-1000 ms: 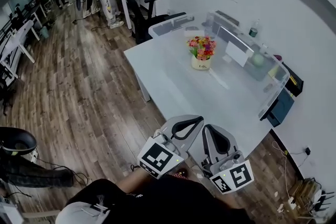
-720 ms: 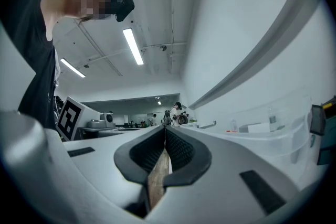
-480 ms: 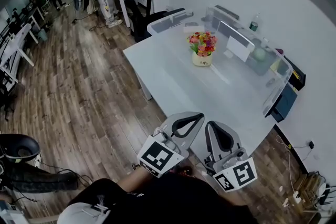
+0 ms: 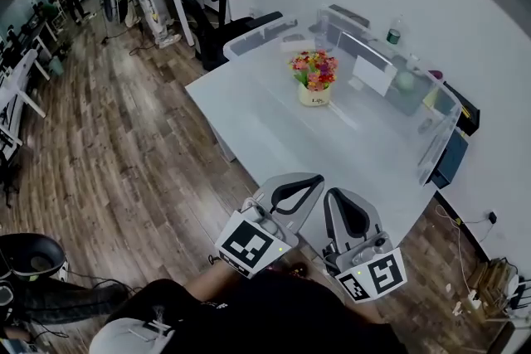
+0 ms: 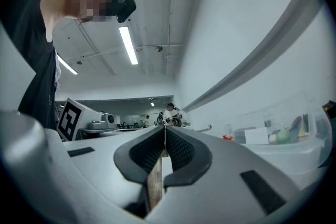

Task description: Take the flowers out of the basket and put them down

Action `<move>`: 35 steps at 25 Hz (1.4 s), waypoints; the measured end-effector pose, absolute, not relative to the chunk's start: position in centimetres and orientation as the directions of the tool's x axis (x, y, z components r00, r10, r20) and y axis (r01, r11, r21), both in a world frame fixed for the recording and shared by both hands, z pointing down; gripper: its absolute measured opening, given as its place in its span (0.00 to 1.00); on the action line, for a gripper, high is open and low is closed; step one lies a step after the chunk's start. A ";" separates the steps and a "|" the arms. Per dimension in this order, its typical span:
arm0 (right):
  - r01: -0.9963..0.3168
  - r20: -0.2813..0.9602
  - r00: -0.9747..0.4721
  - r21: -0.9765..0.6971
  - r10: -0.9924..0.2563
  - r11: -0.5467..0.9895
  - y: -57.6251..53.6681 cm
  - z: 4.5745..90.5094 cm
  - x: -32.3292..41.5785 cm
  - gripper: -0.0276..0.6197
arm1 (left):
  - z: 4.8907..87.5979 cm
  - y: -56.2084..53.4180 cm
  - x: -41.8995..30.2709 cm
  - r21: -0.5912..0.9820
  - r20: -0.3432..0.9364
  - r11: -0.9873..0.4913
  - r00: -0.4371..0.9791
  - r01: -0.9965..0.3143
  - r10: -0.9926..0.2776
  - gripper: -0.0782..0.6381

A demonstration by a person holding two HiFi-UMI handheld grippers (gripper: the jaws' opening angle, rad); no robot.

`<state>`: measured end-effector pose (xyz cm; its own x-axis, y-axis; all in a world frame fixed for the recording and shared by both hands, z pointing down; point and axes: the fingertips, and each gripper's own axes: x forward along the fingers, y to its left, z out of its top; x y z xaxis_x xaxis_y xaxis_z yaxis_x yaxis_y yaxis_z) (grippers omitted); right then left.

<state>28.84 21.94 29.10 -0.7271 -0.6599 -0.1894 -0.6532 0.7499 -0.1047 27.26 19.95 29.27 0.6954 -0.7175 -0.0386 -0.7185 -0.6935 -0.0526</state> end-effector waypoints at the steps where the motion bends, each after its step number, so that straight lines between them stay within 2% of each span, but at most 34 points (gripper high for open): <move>1: -0.654 -0.190 -0.726 -0.106 -0.661 0.749 21.8 29.1 28.6 0.06 | 29.3 19.8 27.2 -0.053 -0.038 -0.698 0.699 -0.715 -0.714 0.11; 35: -0.761 -0.167 -0.619 -0.115 -0.767 0.639 11.7 28.2 20.6 0.07 | 28.1 9.7 20.2 -0.077 -0.029 -0.809 0.813 -0.582 -0.582 0.11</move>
